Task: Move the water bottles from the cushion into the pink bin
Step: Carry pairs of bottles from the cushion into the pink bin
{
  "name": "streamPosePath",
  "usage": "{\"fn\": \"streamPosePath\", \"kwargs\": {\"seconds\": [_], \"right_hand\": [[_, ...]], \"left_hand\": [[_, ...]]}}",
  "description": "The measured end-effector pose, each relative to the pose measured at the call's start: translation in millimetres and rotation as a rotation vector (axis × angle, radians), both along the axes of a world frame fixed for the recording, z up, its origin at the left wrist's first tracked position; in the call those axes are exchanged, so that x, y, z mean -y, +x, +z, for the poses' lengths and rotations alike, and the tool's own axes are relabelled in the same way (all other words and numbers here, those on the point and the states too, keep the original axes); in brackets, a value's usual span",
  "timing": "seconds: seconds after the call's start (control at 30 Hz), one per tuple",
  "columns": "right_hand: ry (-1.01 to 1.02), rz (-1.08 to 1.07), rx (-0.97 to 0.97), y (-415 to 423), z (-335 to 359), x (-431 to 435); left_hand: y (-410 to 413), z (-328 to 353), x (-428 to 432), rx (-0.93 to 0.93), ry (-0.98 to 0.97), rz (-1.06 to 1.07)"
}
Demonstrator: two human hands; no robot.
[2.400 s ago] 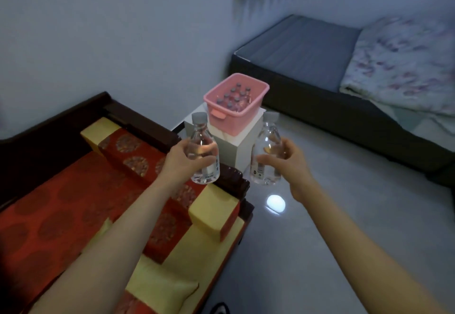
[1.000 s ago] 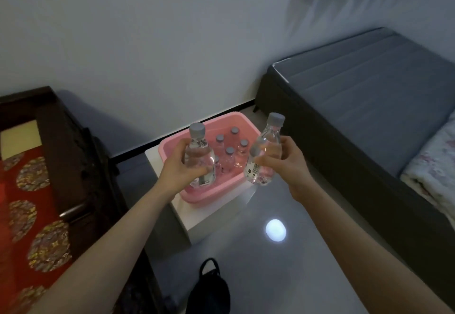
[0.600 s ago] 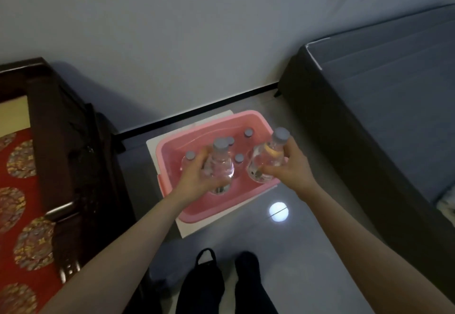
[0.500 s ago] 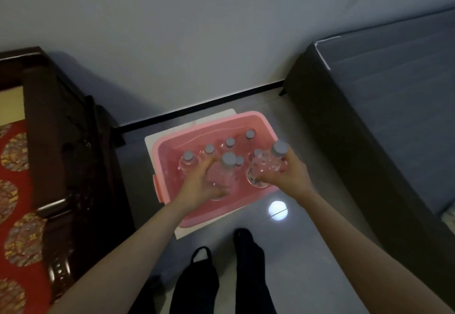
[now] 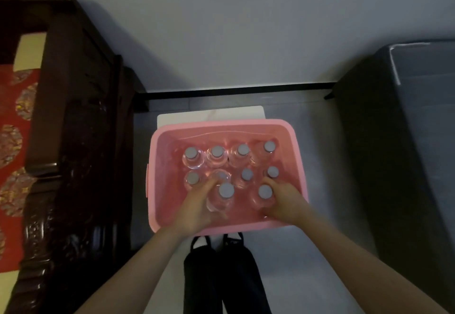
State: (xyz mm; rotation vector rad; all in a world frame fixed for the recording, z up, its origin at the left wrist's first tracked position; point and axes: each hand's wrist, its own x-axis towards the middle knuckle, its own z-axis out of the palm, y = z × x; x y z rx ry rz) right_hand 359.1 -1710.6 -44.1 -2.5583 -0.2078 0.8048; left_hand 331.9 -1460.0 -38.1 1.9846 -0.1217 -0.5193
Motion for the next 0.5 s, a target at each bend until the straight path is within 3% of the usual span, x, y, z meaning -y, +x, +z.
{"fn": "streamPosePath", "kwargs": {"seconds": [0.27, 0.5], "right_hand": [[0.012, 0.114, -0.077, 11, -20, -11], [-0.190, 0.157, -0.009, 11, -28, -11]], "left_hand": [[8, -14, 6, 0.164, 0.301, -0.307], [24, -36, 5, 0.204, 0.492, -0.594]]}}
